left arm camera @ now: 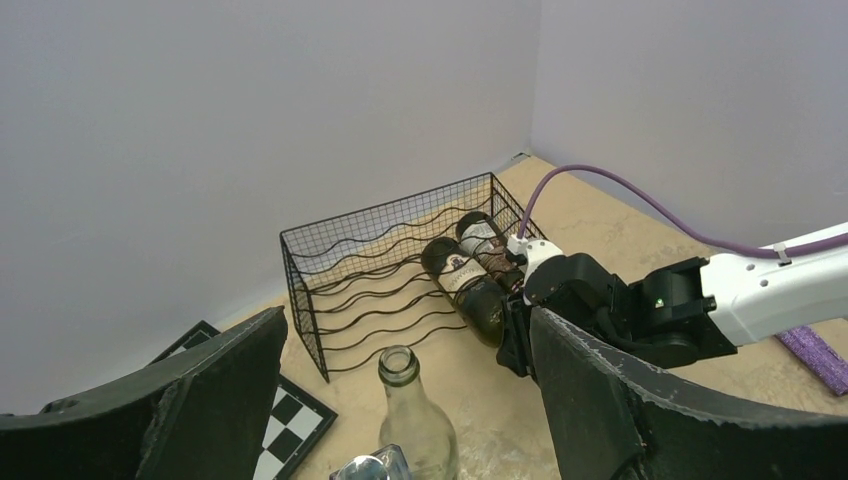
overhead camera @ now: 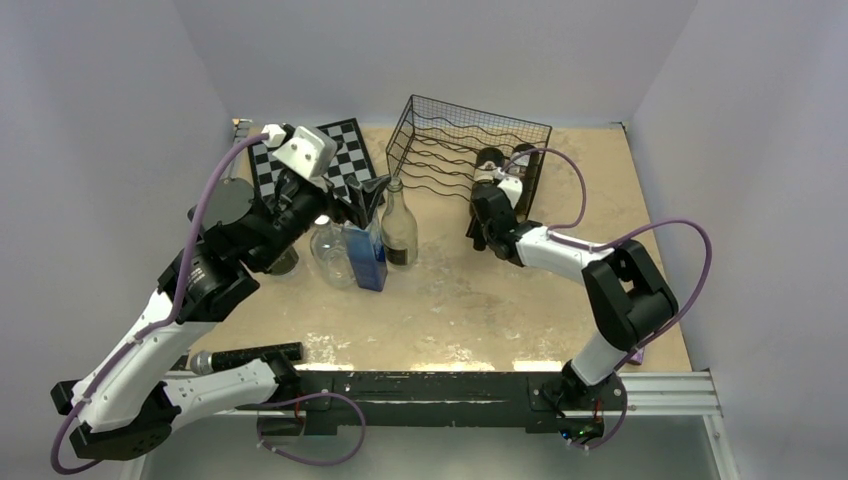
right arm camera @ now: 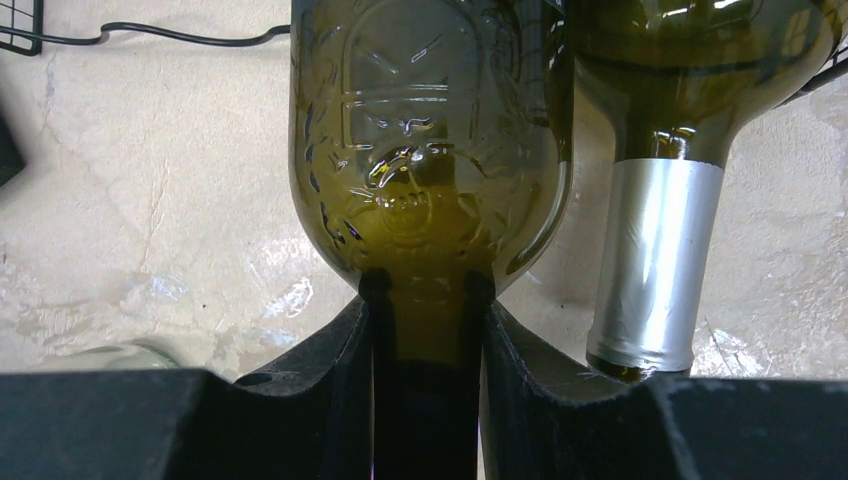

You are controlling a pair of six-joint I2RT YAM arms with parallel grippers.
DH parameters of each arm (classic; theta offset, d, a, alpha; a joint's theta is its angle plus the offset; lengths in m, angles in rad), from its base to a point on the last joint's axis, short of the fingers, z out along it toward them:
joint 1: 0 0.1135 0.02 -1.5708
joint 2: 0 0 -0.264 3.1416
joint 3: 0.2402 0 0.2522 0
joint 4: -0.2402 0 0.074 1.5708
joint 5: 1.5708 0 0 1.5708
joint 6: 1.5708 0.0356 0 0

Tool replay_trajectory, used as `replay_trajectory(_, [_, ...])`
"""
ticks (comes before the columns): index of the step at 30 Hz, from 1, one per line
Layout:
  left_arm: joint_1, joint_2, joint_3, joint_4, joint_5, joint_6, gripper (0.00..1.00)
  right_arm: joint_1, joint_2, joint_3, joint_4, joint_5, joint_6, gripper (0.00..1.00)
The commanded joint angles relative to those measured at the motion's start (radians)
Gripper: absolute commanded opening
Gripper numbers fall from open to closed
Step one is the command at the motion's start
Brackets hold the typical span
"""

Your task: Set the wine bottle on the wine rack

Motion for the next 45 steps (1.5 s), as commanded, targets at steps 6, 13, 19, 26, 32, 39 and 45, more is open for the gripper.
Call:
replay_trajectory(6, [0.005,-0.012,-0.002,0.013,0.01,-0.019,0.94,-0.014,0.025,0.15,0.008,0.096,0.022,0.0])
replay_trajectory(13, [0.004,-0.013,0.003,0.006,0.016,-0.023,0.94,-0.014,0.056,0.256,-0.11,0.099,-0.068,0.0])
replay_trajectory(19, [0.004,-0.014,0.006,0.005,0.019,-0.025,0.94,-0.015,0.132,0.402,-0.263,0.119,-0.147,0.0])
replay_trajectory(26, [0.004,-0.014,0.013,0.004,0.018,-0.019,0.94,-0.008,0.286,0.693,-0.584,0.213,-0.213,0.0])
replay_trajectory(32, [0.004,-0.017,0.014,0.003,0.012,-0.012,0.94,0.03,0.383,0.786,-0.724,0.354,-0.268,0.0])
replay_trajectory(39, [0.004,-0.012,0.012,0.005,0.016,-0.012,0.94,0.04,0.491,0.896,-0.965,0.352,-0.144,0.0])
replay_trajectory(45, [0.003,-0.003,0.018,-0.003,0.023,-0.013,0.94,0.037,0.474,0.86,-0.927,0.247,-0.158,0.4])
